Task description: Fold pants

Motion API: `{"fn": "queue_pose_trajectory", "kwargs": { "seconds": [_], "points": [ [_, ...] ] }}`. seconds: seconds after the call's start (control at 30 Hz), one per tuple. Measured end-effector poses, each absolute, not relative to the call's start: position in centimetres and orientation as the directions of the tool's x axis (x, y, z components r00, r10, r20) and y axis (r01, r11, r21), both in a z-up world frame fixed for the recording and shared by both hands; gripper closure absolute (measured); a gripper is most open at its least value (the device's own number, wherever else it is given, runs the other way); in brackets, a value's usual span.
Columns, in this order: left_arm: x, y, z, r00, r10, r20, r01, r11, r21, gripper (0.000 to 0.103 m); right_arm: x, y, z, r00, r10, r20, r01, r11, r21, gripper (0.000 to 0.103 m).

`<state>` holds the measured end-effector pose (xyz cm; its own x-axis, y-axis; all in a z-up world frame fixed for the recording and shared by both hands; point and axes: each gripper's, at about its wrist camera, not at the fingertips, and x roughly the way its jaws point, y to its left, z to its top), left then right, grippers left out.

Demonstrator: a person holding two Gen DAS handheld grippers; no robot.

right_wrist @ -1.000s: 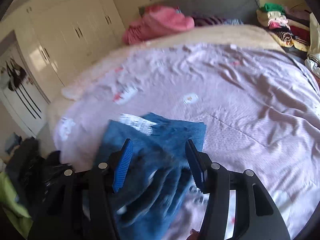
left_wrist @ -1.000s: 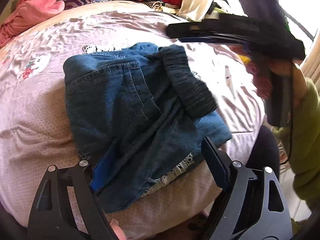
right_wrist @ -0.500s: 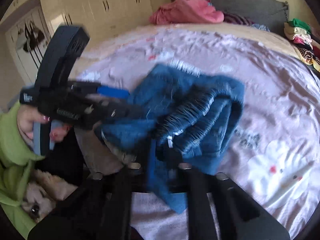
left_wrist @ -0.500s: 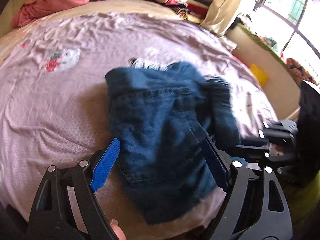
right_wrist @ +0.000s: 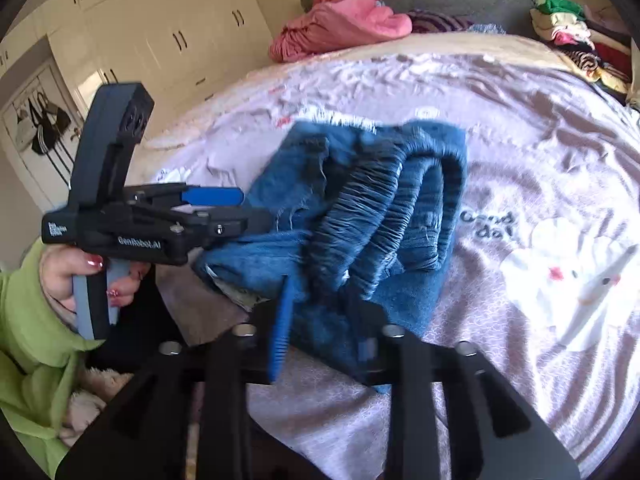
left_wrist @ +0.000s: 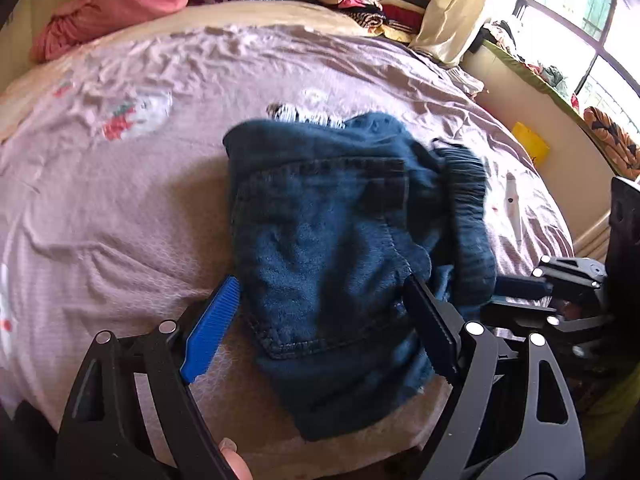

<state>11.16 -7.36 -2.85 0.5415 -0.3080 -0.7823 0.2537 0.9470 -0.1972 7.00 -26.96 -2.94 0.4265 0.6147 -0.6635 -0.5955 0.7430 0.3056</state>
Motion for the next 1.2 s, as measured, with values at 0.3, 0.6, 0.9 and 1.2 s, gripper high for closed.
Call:
{"fn": "queue_pose_trajectory", "kwargs": {
  "seconds": [0.3, 0.6, 0.9, 1.2],
  "points": [
    [10.1, -7.1, -0.4, 0.59, -0.295, -0.752, 0.245, 0.952, -0.182, 0.023, 6.4, -28.6, 0.6, 0.54, 0.583, -0.606, -0.543, 0.792, 0.278, 0.048],
    [10.1, -6.9, 0.2, 0.611, -0.255, -0.749, 0.22, 0.964, -0.149, 0.012, 7.8, -29.6, 1.4, 0.614, 0.495, -0.616, -0.45, 0.86, 0.242, 0.025],
    [10.9, -6.6, -1.0, 0.601, -0.222, -0.768, 0.192, 0.973, -0.132, 0.01, 9.8, -29.5, -0.1, 0.602, 0.449, -0.66, -0.397, 0.886, 0.24, 0.018],
    [12.1, -6.5, -3.1, 0.571, -0.198, -0.797, 0.168, 0.978, -0.123, 0.01, 11.7, -28.9, -2.5, 0.559, 0.446, -0.699, -0.376, 0.888, 0.267, 0.018]
  ]
}}
